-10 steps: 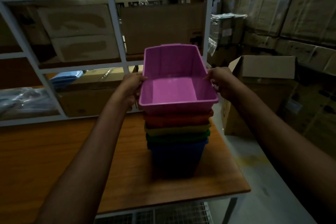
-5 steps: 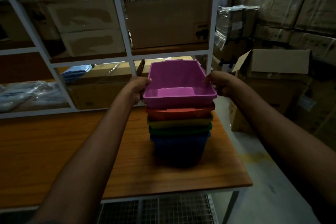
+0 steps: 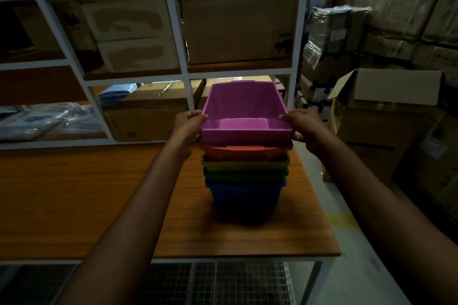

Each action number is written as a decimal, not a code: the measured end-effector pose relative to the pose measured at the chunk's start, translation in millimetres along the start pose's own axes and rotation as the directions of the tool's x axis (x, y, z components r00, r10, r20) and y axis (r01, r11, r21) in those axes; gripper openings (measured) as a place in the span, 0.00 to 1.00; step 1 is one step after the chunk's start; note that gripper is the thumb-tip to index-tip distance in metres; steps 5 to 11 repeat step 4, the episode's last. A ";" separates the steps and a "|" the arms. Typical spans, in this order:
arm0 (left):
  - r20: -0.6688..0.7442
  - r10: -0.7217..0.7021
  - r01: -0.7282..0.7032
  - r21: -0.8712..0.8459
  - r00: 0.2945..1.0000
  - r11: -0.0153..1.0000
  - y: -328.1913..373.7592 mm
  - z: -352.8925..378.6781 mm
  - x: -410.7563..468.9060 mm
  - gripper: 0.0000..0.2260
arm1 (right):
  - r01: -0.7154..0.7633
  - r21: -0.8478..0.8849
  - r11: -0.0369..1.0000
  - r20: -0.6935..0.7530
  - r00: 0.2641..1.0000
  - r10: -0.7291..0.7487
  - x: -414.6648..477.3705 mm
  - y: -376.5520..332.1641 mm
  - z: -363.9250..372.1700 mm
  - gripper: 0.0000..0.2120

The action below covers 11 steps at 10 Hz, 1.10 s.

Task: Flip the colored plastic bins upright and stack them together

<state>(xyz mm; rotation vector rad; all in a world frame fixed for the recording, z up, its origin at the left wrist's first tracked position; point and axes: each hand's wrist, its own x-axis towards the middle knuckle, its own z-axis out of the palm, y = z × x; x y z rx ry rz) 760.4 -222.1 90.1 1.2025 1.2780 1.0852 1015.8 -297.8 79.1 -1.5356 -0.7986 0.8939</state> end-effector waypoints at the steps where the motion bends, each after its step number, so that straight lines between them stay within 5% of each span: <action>1: -0.016 0.003 -0.003 -0.028 1.000 1.000 -5.2 0.1 -4.8 0.09 | 0.028 -0.020 0.999 0.003 1.000 -0.028 -0.6 -1.8 -4.1 0.14; 2: -0.016 0.025 -0.026 -0.037 1.000 0.999 -4.4 -1.2 -12.3 0.10 | 0.063 -0.049 0.997 -0.032 0.997 -0.065 -6.5 -3.9 -5.8 0.15; 4: -0.087 0.226 -0.224 0.025 0.970 0.974 -11.0 -12.9 -42.8 0.15 | 0.333 -0.217 0.917 -0.156 0.916 -0.370 -62.6 -3.1 -4.1 0.15; 11: -0.087 0.226 -0.224 0.025 0.970 0.974 -11.0 -12.9 -42.8 0.15 | 0.333 -0.217 0.917 -0.156 0.916 -0.370 -62.6 -3.1 -4.1 0.15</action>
